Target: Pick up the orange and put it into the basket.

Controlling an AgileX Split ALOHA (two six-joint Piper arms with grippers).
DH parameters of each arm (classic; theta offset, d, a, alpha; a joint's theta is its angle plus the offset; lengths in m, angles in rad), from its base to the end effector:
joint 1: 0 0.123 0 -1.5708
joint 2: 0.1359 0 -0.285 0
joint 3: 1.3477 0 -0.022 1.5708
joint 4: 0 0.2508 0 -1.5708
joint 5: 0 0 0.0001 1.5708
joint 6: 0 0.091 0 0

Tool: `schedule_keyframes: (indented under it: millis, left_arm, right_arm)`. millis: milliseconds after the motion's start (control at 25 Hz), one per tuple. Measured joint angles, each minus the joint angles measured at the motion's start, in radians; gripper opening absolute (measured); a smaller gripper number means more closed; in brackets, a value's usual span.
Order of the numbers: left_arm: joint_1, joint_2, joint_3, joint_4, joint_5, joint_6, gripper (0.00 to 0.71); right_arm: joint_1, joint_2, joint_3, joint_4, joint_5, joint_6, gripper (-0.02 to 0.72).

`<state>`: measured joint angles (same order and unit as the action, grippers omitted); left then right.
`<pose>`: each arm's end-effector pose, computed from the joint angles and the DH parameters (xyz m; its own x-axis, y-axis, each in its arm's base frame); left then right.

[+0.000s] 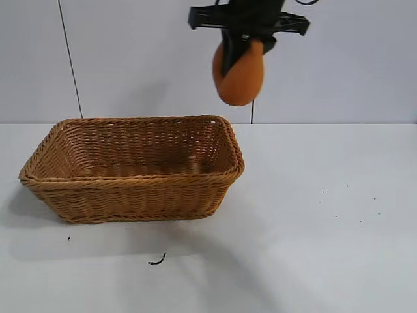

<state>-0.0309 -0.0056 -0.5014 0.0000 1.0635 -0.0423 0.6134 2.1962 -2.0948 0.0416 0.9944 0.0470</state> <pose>-0.0060 0.0002 0.2774 -0.4530 -0.0283 -0.8911 0.0118 0.9992 -0.0377 0.4038 0.2882 0.2708 -0.7311 -0.4296 -0.5300 -0.5409 0.8384 0.0666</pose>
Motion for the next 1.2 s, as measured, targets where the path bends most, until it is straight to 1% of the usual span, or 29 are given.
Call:
schedule_keyframes:
  millis: [120,280,440,480,560,640,680,720,760,840,920,1040,1200]
  left_arm:
    - [0.0,0.0,0.0,0.0,0.0,0.0,0.666]
    - [0.0,0.0,0.0,0.0,0.0,0.0,0.666]
    - [0.0,0.0,0.0,0.0,0.0,0.0,0.666]
    - [0.0,0.0,0.0,0.0,0.0,0.0,0.666]
    - [0.0,0.0,0.0,0.0,0.0,0.0,0.666]
    - [0.0,0.0,0.0,0.0,0.0,0.0,0.666]
    - [0.0,0.0,0.0,0.0,0.0,0.0,0.666]
    - [0.0,0.0,0.0,0.0,0.0,0.0,0.666]
    - [0.0,0.0,0.0,0.0,0.0,0.0,0.666]
    - [0.0,0.0,0.0,0.0,0.0,0.0,0.666]
    - [0.0,0.0,0.0,0.0,0.0,0.0,0.666]
    - [0.0,0.0,0.0,0.0,0.0,0.0,0.666]
    - [0.0,0.0,0.0,0.0,0.0,0.0,0.666]
  right_arm:
    - [0.011,0.064,0.0,-0.001,-0.027,0.003,0.106]
    - [0.01,0.162,0.0,-0.01,-0.033,0.004,0.106]
    - [0.01,0.215,0.0,0.018,-0.033,0.004,0.109]
    - [0.01,0.22,0.0,0.027,-0.032,0.004,0.134]
    - [0.01,0.222,0.0,0.033,-0.031,0.004,0.253]
    - [0.01,0.222,-0.001,0.035,-0.017,0.003,0.465]
    - [0.01,0.221,-0.006,0.034,-0.003,0.002,0.546]
    - [0.01,0.221,-0.006,0.034,-0.003,0.002,0.546]
    - [0.01,0.221,-0.037,0.023,0.048,0.0,0.642]
    - [0.01,0.221,-0.09,-0.008,0.128,0.0,0.674]
    - [0.006,0.221,-0.171,-0.047,0.191,0.002,0.686]
    - [-0.015,0.201,-0.258,-0.078,0.209,0.029,0.693]
    - [-0.08,0.161,-0.302,-0.133,0.211,0.038,0.694]
